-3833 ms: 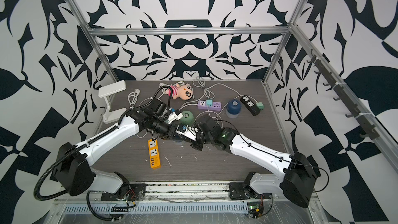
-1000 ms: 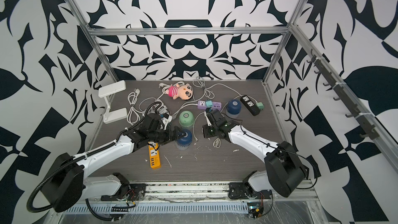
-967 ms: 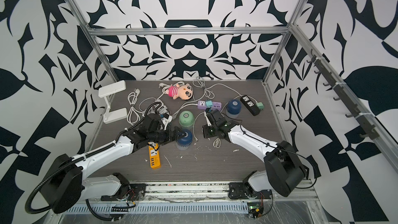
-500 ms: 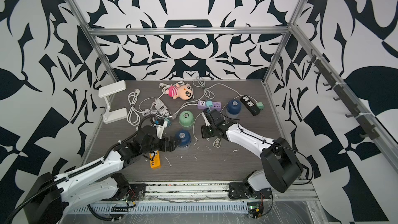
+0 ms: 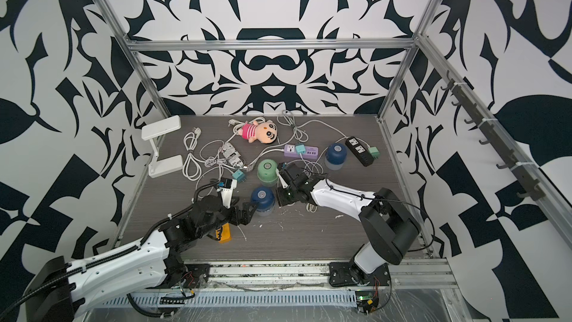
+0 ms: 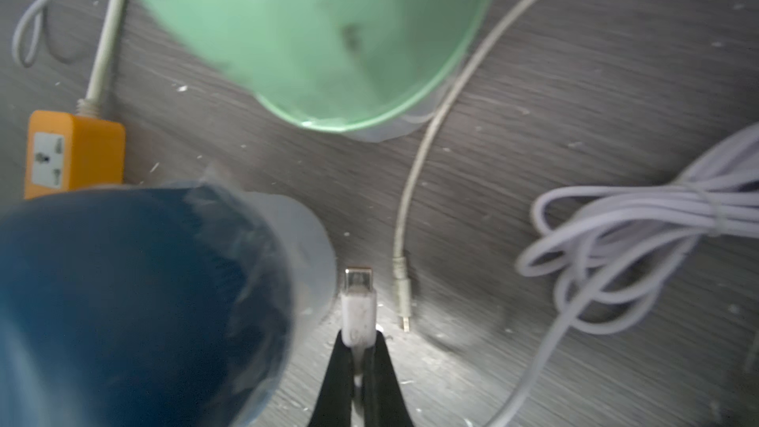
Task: Charge the cordless meat grinders
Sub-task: Pick up the cordless meat grinder at the center of the board.
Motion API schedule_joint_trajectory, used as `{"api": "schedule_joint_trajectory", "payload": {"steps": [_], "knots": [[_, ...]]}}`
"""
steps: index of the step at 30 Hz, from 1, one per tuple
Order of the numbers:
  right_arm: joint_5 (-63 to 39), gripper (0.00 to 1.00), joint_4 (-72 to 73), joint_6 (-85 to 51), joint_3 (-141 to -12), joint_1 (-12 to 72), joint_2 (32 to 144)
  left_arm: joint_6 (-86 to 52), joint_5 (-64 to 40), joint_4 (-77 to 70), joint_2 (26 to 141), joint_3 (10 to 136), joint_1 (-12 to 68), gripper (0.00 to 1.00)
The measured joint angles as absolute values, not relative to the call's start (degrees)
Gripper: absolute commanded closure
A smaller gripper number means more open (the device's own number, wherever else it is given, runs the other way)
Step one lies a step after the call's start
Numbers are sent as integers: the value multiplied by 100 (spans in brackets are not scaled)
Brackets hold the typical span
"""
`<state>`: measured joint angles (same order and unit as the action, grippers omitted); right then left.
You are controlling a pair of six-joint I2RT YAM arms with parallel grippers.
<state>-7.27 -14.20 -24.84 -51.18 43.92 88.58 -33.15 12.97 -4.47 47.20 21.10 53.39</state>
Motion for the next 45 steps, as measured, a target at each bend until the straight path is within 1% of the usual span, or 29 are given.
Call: {"api": "schedule_joint_trajectory", "payload": {"steps": [5, 15, 19, 22, 25, 30, 36, 45], "knots": [[-690, 100, -1304, -2668, -5109, 4724, 8873, -3260, 1577, -73, 4436, 2185, 5336, 1], [-648, 100, -1160, -2888, -4984, 4974, 8877, -3284, 2027, 484, 4574, 2534, 5339, 1], [-576, 100, -1120, -2963, -4845, 4993, 8829, -3109, 1817, 574, 4720, 2552, 5336, 1], [-502, 100, -1127, -2989, -4735, 4995, 8761, -2945, 1505, 338, 4786, 2451, 5339, 0], [-423, 100, -1129, -2989, -4705, 4995, 8683, -2838, 1293, -239, 4622, 1986, 5339, 0], [-370, 100, -1133, -2987, -4705, 4950, 8606, -2624, 1194, -716, 4521, 1372, 5369, 0], [-384, 100, -1129, -2985, -4705, 4801, 8606, -2331, 1411, -1284, 5015, 1328, 5721, 1], [-497, 100, -1103, -2980, -4718, 4543, 8683, -1940, 2171, -2169, 6536, 1350, 6361, 1]]}}
